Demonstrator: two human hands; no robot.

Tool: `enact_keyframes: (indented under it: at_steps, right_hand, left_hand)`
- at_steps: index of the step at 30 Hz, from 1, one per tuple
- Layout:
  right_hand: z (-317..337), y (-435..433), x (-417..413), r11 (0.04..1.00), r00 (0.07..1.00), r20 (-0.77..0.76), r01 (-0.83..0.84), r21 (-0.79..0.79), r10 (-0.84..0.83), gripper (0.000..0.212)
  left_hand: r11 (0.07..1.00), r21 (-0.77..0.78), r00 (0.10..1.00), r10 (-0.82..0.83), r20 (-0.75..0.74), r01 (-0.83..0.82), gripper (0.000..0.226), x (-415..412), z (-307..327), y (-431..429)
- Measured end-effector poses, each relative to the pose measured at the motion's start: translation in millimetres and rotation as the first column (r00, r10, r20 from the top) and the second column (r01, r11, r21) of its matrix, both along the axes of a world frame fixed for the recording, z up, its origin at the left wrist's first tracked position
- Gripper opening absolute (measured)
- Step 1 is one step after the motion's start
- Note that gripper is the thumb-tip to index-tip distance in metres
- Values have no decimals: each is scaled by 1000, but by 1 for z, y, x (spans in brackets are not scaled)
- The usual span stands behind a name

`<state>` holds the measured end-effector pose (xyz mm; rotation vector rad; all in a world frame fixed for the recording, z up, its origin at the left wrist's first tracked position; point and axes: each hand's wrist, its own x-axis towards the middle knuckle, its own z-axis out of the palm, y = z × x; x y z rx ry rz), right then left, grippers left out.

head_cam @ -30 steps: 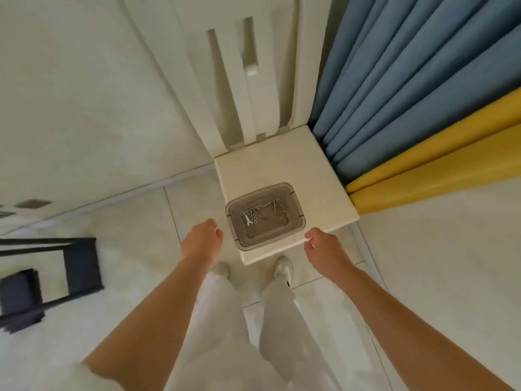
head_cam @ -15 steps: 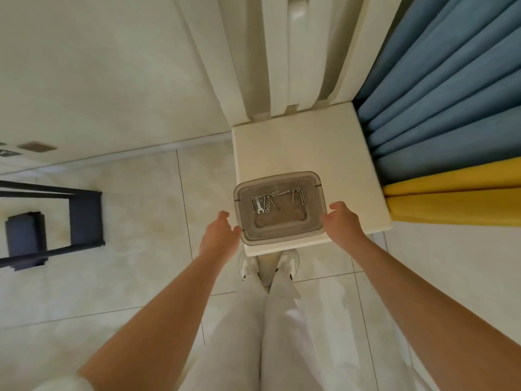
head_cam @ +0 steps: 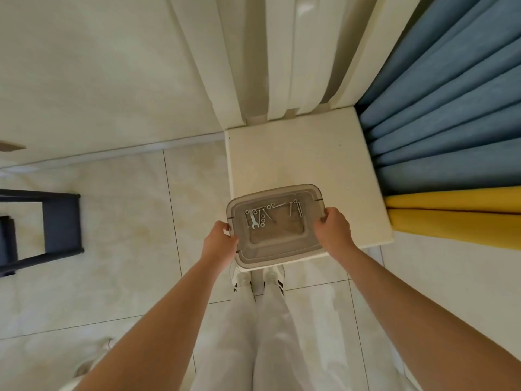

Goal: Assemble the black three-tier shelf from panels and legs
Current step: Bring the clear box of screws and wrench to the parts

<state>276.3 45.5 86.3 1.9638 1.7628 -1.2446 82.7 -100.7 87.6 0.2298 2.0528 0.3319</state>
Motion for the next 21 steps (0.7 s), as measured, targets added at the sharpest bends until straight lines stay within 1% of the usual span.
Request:
enact_keyframes:
  at_steps: [2, 3, 5, 8, 12, 14, 17, 21]
  right_hand:
    - [5, -1, -2, 1000, 1000, -6, 20, 9, -20, 19]
    - [10, -3, -2, 999, 999, -15, 29, 18, -28, 18]
    - [20, -6, -1, 998, 998, -35, 49, 27, -48, 18]
    - [41, -13, -1, 997, 996, -63, 63, 32, -61, 20]
    - [83, -29, -7, 990, 988, -152, 35, 133, -15, 21]
    - [108, -39, -12, 980, 977, -215, 34, 194, 9, 19]
    - [144, -56, -22, 973, 951, -305, 31, 230, 42, 11]
    - [181, -85, -41, 969, 906, -400, -40, 243, 138, 8]
  left_hand:
    - [999, -12, 998, -36, -42, 36, 5, -1, 4, -3]
    - [999, -9, 996, -50, -68, 49, 5, -1, 7, -5]
    - [999, 10, 995, -47, -90, 48, 14, -3, 17, -10]
    - [998, 63, 996, 22, -85, -17, 16, -6, 41, -21]
    - [986, 154, 989, 83, -120, -64, 20, -8, 84, -41]
    - [973, 201, 980, 145, -134, -116, 24, -7, 108, -55]
    - [934, 270, 946, 284, -155, -236, 25, -7, 142, -81]
    - [866, 359, 858, 449, -249, -349, 25, -7, 178, -128]
